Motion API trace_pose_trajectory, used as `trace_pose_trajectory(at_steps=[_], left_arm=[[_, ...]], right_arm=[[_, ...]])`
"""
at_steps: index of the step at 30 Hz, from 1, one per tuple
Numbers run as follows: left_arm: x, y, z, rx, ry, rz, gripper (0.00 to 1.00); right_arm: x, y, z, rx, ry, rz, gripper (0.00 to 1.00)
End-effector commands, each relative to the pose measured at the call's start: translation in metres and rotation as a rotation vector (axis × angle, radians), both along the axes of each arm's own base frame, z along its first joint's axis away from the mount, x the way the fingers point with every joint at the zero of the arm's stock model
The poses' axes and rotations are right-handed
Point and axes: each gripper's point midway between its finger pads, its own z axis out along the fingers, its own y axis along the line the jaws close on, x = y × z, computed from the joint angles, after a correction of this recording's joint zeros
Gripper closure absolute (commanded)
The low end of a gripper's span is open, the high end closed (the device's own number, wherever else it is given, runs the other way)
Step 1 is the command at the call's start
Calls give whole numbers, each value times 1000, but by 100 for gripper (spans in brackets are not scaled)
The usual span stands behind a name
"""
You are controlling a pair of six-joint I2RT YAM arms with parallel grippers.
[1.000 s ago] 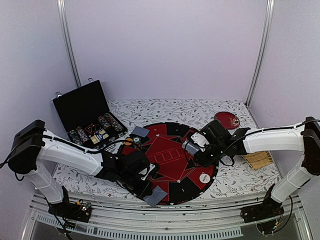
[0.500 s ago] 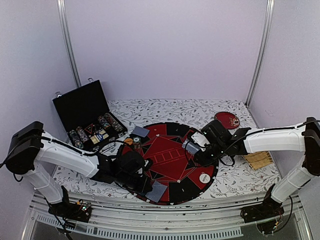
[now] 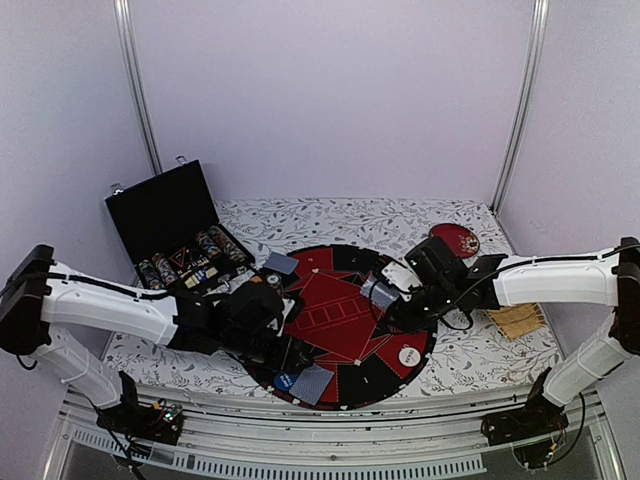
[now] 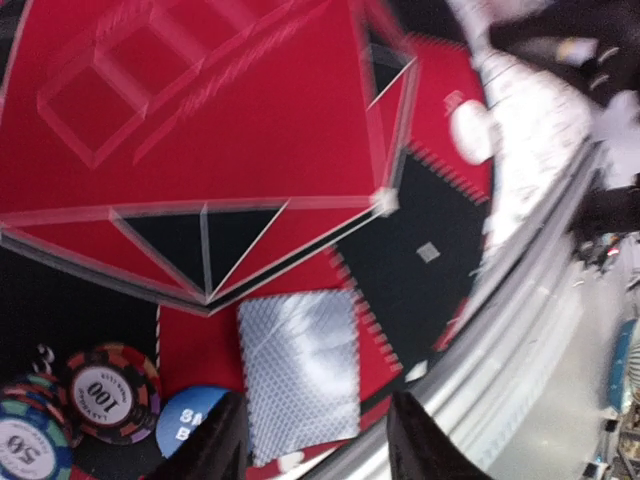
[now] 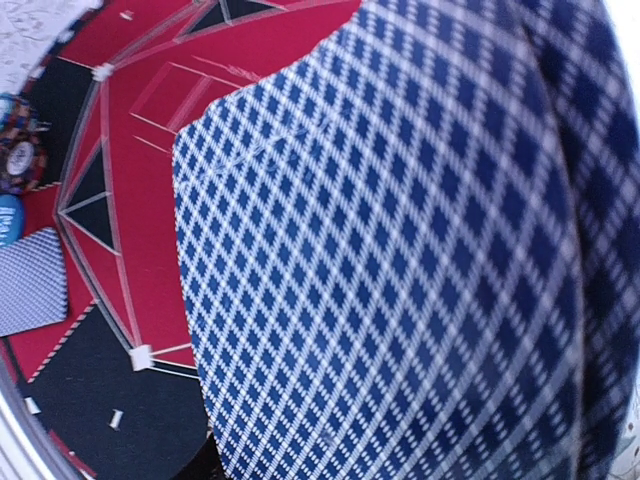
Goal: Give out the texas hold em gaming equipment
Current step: Distribute the poker card in the small blind area, then pass from the right arm to the left
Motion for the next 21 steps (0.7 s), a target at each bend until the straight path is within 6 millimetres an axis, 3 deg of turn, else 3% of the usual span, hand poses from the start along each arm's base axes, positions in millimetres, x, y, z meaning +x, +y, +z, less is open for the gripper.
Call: trace_pose_trajectory(at_steps=[1,7,11,17,21], left_arm=[[27,-7,65,-107,-176,-32,44],[55,-4,123,-353,-262,-47,30],[58,-10,147,-445,-324,-106,21],[60,-12,128,-356,-329,-160,20],[77,-3,108,-245,-344,-111,31]], right_arm=[[-13,33,34,126,-41,131,57],[-41,77,45,153,-40,318,57],[-49,102,50,172,-34,381,57],[-49,128,54,180,-25,423,57],[-51,139,58,189,-23,447,57]])
